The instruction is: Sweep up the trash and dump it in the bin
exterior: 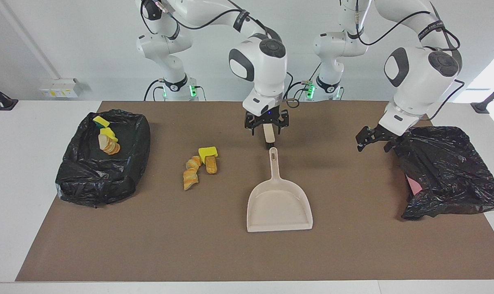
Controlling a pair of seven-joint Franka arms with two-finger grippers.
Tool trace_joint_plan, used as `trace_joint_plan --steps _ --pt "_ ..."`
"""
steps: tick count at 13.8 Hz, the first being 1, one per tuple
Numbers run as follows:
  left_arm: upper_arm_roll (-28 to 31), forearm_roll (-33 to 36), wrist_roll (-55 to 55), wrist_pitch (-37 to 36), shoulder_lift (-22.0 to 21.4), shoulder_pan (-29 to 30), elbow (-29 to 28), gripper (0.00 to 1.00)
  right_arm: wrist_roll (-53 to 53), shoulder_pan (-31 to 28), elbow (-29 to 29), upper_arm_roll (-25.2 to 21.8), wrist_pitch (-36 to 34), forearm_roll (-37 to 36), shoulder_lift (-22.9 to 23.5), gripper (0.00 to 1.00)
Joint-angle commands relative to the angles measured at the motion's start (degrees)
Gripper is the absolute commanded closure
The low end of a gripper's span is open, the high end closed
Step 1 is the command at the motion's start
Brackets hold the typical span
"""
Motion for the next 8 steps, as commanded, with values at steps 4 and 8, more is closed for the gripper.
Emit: trace_joint_plan --steps 4,8 --pt "0.2 1.2 -5.2 0.0 3.7 -8.6 2.9 0.0 -2.7 4.4 -20.5 0.1 2.9 11.6 -15.3 0.0" --pt "0.2 1.3 -11.1 1.2 9.7 -14.8 6.7 0.0 -1.3 8.8 -28.2 0.1 11.0 13.2 -15.2 0.0"
